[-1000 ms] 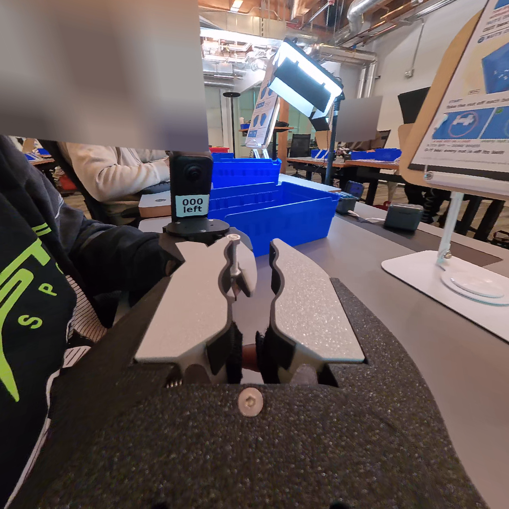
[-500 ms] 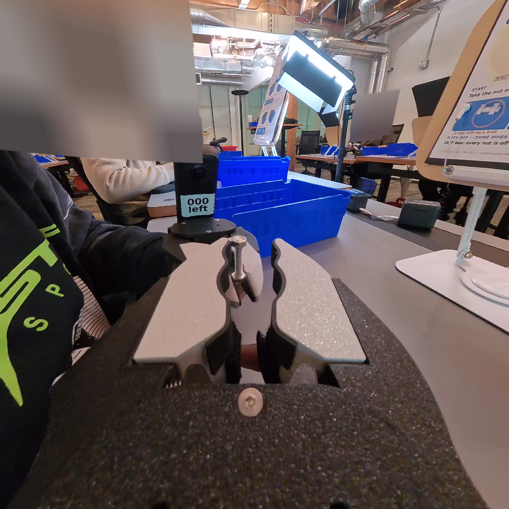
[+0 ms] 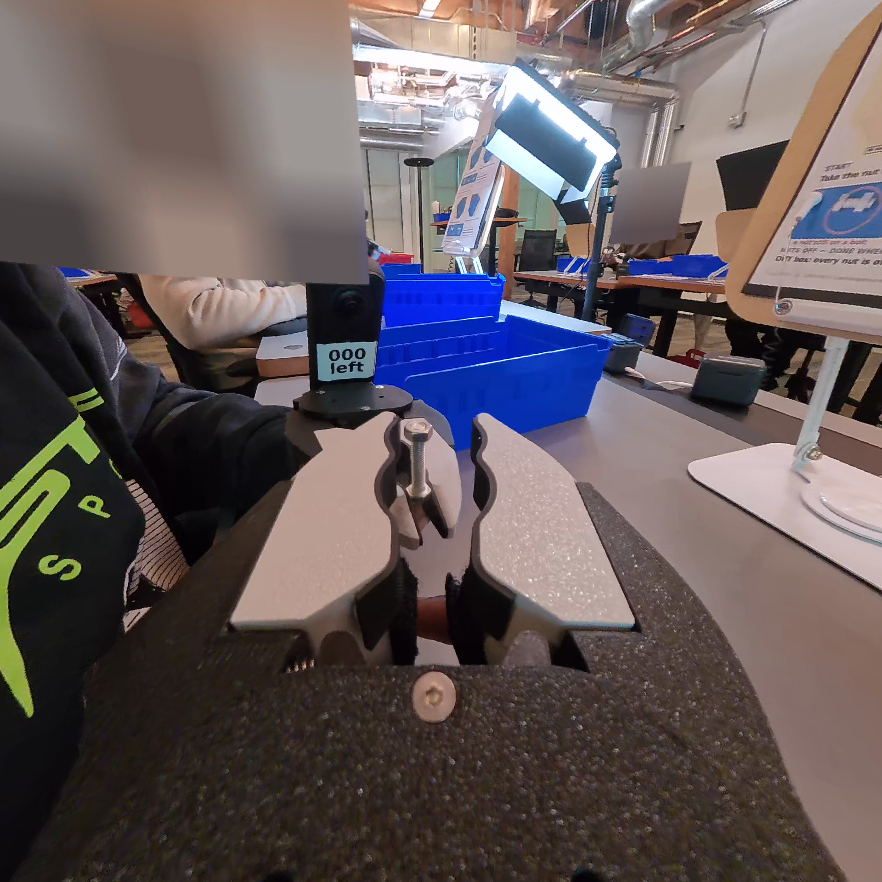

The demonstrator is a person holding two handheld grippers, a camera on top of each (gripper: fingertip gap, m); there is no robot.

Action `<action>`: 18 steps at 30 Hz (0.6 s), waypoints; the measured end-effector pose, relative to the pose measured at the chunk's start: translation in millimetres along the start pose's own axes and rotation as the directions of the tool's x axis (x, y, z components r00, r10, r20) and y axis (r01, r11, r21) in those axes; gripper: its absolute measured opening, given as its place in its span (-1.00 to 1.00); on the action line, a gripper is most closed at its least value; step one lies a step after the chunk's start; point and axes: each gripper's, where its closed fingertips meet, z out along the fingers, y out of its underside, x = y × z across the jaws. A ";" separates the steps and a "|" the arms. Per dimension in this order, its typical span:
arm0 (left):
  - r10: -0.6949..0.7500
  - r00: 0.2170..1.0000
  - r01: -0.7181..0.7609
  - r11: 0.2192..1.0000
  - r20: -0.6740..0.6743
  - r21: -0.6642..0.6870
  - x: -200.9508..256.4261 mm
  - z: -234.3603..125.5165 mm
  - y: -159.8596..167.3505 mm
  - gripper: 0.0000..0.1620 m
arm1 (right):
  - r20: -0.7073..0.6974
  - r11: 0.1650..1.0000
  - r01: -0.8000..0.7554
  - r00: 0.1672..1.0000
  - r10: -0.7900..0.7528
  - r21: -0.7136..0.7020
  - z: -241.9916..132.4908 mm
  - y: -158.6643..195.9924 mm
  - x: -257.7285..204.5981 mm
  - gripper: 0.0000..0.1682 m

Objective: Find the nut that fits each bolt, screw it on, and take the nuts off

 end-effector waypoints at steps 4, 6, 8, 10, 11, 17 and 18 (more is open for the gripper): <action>-0.001 1.000 0.001 1.000 0.001 0.003 -0.2 -0.4 -0.5 -0.88 | -0.002 1.000 0.005 1.000 -0.005 -0.006 -2.4 0.7 1.3 -0.70; -0.003 1.000 0.003 1.000 0.003 0.005 -0.7 -0.5 -0.7 -0.88 | -0.007 1.000 0.001 1.000 -0.001 -0.003 -7.1 0.4 3.3 -0.70; -0.003 1.000 0.003 1.000 -0.001 0.008 0.0 -0.7 -1.3 -0.88 | -0.048 1.000 0.006 0.999 -0.006 -0.002 -13.6 0.0 10.7 -0.75; 0.002 1.000 -0.002 1.000 0.001 0.004 0.2 -0.3 -0.7 -0.88 | -0.068 1.000 0.002 0.998 -0.002 0.006 -18.9 -1.5 15.0 -0.76; 0.000 1.000 0.000 1.000 -0.001 0.004 0.3 -0.3 -0.6 -0.88 | -0.063 1.000 -0.001 0.998 0.002 0.014 -19.9 -2.9 14.3 -0.76; 0.003 1.000 -0.003 1.000 0.003 0.000 -0.2 -0.1 0.1 -0.88 | -0.005 1.000 0.006 1.000 -0.006 0.002 -6.3 -1.2 0.5 -0.63; 0.003 1.000 -0.003 1.000 0.003 0.000 -0.1 -0.1 0.1 -0.88 | -0.001 1.000 0.010 1.000 -0.010 -0.004 -3.6 0.2 -0.5 -0.63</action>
